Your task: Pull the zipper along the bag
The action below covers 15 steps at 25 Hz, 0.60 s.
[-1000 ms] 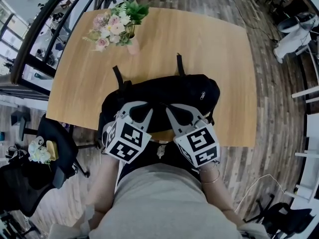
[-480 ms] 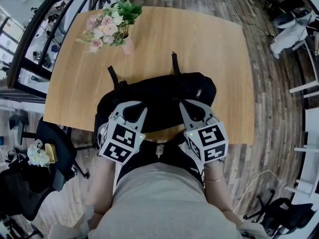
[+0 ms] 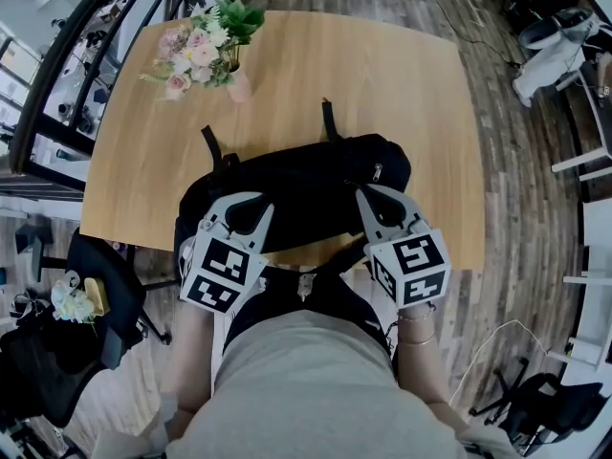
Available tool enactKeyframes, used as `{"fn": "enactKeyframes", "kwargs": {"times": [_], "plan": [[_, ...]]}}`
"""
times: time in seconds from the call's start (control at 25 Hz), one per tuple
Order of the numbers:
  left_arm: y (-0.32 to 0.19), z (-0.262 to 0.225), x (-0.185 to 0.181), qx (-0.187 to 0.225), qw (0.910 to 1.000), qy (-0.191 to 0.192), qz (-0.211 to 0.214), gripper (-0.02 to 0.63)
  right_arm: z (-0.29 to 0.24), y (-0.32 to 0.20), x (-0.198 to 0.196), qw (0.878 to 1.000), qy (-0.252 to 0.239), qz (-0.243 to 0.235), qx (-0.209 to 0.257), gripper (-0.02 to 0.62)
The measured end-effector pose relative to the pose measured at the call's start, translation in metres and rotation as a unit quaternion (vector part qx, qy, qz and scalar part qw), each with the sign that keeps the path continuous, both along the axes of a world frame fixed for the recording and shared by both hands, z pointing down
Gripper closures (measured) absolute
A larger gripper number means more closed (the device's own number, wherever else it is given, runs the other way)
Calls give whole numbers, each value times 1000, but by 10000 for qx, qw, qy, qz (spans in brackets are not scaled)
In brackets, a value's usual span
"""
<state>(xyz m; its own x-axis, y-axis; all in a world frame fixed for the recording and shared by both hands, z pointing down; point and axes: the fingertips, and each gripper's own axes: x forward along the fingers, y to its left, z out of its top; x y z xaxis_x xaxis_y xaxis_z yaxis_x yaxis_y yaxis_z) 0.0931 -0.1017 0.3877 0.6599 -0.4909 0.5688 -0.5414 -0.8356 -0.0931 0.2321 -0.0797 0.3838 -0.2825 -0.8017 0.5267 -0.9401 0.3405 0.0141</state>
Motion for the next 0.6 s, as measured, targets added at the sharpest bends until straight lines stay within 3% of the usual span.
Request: {"fn": "enactKeyframes", "kwargs": {"times": [0.6], "plan": [[-2, -1, -3, 12, 9999, 92, -121, 557, -8, -6, 42, 9977, 130, 648, 165, 574]]}}
